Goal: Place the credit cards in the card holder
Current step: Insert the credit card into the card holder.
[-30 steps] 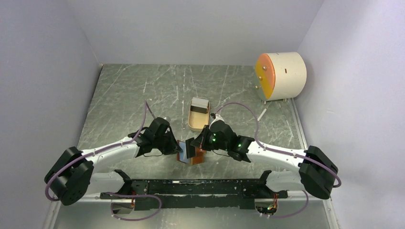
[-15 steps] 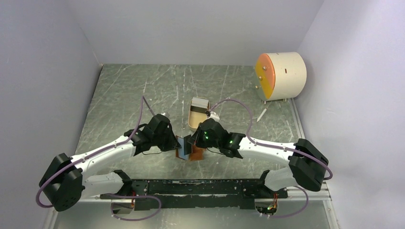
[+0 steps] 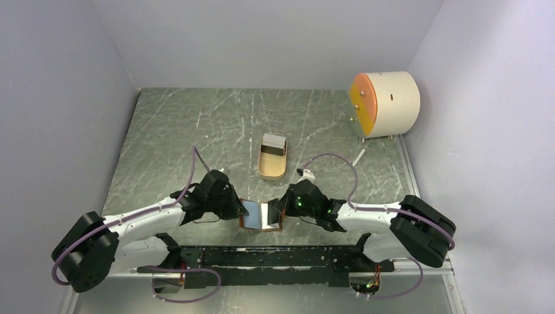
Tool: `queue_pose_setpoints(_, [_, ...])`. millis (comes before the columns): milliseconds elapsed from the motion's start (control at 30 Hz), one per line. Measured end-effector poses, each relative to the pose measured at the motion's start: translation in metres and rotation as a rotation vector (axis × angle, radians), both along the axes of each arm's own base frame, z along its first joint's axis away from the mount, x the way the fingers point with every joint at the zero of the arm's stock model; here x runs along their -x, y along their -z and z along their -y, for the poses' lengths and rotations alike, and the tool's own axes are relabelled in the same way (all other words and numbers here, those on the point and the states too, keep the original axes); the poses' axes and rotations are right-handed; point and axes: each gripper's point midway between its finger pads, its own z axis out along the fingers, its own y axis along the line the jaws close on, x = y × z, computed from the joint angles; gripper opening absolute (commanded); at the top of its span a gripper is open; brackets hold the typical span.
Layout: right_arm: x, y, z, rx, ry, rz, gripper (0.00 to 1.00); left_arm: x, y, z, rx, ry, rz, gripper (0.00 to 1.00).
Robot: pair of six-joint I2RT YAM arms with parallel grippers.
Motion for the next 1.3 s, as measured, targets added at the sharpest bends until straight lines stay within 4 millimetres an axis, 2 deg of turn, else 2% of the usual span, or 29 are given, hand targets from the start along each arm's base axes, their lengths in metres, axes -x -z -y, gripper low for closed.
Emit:
queue_pose_setpoints(167, [0.003,-0.004,-0.012,-0.092,-0.035,0.01,0.0,0.004,0.005,-0.004,-0.005,-0.005,-0.01,0.3])
queue_pose_setpoints(400, [0.01,-0.008,-0.017,-0.182,-0.048,0.001,0.0,0.01,0.006,-0.011,0.006,-0.013,0.009,0.33])
queue_pose_setpoints(500, [0.01,-0.015,-0.021,-0.23,-0.05,0.005,0.0,0.012,0.01,-0.015,-0.011,-0.018,0.003,0.24])
queue_pose_setpoints(600, [0.006,-0.018,-0.025,-0.258,-0.043,0.005,0.0,0.011,0.013,-0.017,-0.026,-0.023,0.002,0.19])
queue_pose_setpoints(767, [0.004,-0.01,-0.027,-0.27,-0.034,-0.022,0.0,0.01,0.015,-0.016,-0.028,-0.02,0.002,0.09])
queue_pose_setpoints(967, [0.003,-0.005,-0.025,-0.265,-0.025,-0.033,0.0,0.007,0.01,-0.009,0.007,-0.003,0.027,0.09])
queue_pose_setpoints(1300, [0.005,-0.003,-0.024,-0.28,-0.025,-0.035,0.0,0.008,0.014,-0.003,0.025,0.021,0.016,0.09])
